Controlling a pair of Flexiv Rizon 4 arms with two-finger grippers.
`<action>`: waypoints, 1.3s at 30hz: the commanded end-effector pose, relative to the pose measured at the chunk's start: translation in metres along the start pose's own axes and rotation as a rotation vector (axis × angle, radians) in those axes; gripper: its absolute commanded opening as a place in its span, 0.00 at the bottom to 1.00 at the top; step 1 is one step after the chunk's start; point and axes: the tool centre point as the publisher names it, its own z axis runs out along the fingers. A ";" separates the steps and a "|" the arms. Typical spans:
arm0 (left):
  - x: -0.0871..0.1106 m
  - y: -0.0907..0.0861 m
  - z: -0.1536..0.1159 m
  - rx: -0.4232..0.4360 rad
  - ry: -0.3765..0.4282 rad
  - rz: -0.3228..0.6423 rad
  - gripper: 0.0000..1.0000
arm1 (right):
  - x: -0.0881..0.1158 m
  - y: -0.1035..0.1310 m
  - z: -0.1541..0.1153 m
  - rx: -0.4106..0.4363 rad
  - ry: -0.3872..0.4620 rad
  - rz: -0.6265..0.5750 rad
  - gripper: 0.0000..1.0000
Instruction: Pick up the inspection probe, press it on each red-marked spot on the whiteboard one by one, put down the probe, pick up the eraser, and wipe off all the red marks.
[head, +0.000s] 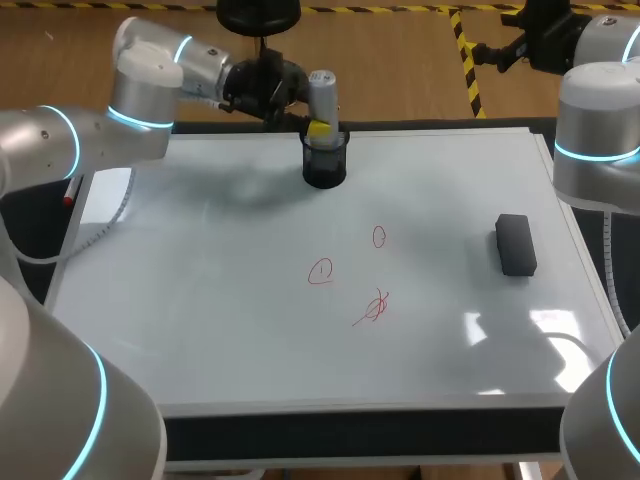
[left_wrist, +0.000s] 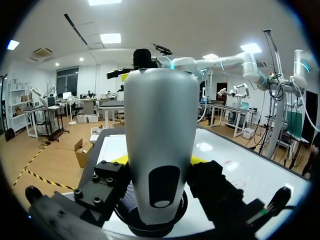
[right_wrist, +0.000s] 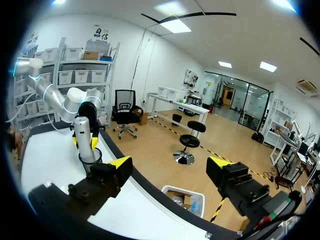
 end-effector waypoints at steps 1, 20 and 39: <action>0.001 -0.009 -0.003 0.001 0.002 0.003 0.00 | 0.000 0.000 0.000 0.000 0.000 0.000 1.00; 0.002 -0.062 -0.006 0.055 0.003 0.078 0.00 | 0.000 0.000 0.000 0.000 0.000 0.000 1.00; 0.006 -0.103 -0.023 0.092 -0.036 0.140 0.00 | 0.000 0.000 0.000 0.000 0.000 0.000 1.00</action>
